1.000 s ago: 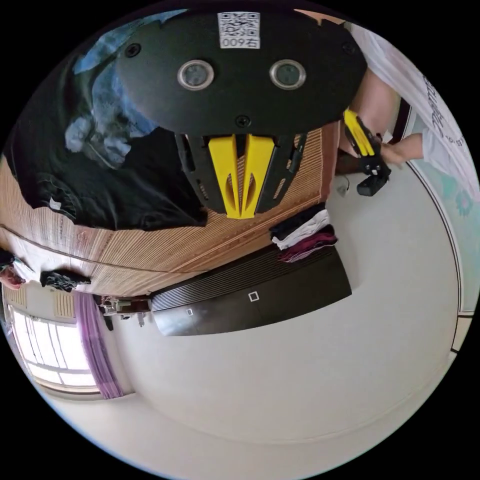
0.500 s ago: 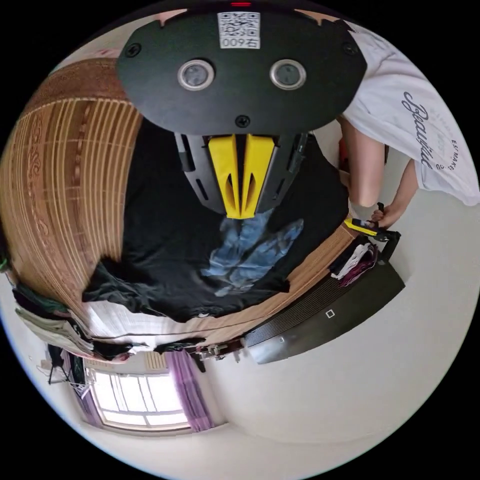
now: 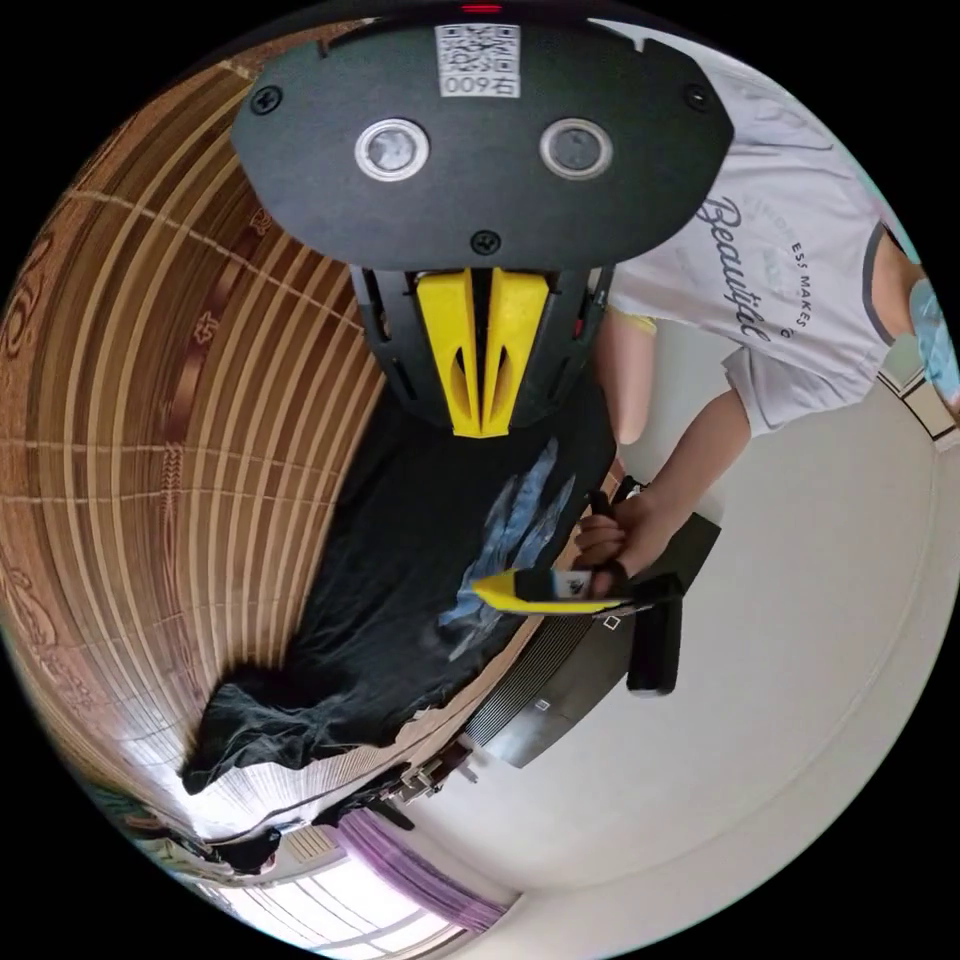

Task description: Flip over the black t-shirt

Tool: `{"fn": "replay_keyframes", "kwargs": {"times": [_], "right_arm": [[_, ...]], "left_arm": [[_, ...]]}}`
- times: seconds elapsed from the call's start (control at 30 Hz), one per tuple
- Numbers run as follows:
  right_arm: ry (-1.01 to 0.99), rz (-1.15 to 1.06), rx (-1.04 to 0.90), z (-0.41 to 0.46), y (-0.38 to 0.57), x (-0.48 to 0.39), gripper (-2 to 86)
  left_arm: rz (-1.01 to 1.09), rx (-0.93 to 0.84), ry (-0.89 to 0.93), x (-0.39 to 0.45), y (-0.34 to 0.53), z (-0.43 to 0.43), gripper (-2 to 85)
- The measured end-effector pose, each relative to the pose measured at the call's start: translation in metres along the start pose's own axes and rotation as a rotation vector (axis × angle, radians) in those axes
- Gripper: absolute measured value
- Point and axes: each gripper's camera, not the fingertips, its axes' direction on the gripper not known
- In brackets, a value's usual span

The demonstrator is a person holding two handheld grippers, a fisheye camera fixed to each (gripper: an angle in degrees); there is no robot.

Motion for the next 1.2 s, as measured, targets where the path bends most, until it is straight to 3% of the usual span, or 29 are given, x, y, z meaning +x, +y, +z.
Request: {"fn": "replay_keyframes", "kwargs": {"times": [0.17,0.37,0.6,0.83,1.2], "right_arm": [[-0.092,0.046,-0.018,-0.037,-0.012,-0.010,-0.9],[-0.039,0.087,-0.036,-0.068,-0.025,-0.047,-0.9],[-0.033,0.126,-0.049,-0.099,-0.032,-0.076,-0.9],[-0.006,0.181,-0.012,-0.131,-0.017,-0.100,-0.9],[0.100,0.189,0.004,-0.131,-0.009,-0.141,-0.8]], "left_arm": [[-0.048,-0.055,-0.160,-0.050,-0.081,0.094,0.1],[-0.032,-0.109,-0.209,-0.086,-0.094,0.173,0.4],[-0.031,-0.080,-0.223,-0.098,-0.075,0.201,0.2],[0.052,-0.110,-0.351,-0.074,-0.074,0.217,0.2],[0.108,0.019,-0.426,-0.032,-0.069,0.182,0.6]]}}
